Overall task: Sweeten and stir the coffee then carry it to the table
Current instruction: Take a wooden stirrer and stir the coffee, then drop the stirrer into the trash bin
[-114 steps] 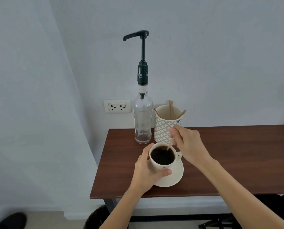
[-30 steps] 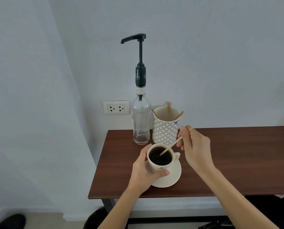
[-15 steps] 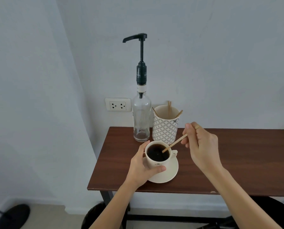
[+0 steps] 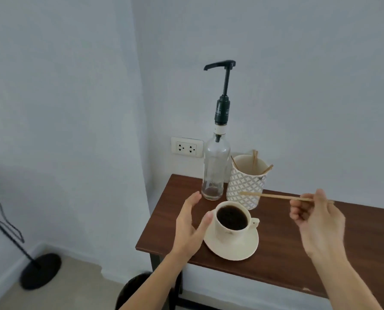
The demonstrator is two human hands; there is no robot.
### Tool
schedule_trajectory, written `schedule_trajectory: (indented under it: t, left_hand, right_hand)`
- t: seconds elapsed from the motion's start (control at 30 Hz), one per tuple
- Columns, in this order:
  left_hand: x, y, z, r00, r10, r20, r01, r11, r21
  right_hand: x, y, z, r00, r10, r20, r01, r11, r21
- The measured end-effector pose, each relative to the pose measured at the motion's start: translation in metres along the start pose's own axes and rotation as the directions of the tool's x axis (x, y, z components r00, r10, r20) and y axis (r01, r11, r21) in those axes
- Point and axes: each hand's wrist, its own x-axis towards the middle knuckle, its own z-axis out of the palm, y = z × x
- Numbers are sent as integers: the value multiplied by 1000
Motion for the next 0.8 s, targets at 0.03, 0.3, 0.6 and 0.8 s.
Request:
schedule_trajectory:
  t: [0.03, 0.3, 0.6, 0.8]
  left_hand:
    - [4, -1, -11, 997, -4, -72, 5, 1000, 10]
    - [76, -58, -169, 865, -175, -470, 234, 970, 71]
    - [157, -156, -294, 877, -400, -266, 454, 872, 182]
    - [169, -196, -298, 967, -230, -106, 253, 874, 414]
  right_hand:
    - [0, 0, 2, 998, 58, 11, -58, 997, 56]
    - [-62, 27, 90, 979, 85, 186, -94, 995, 39]
    - [-181, 171, 223, 961, -106, 255, 209, 882, -423]
    - [-235, 273, 256, 921, 28, 389, 292, 611, -736]
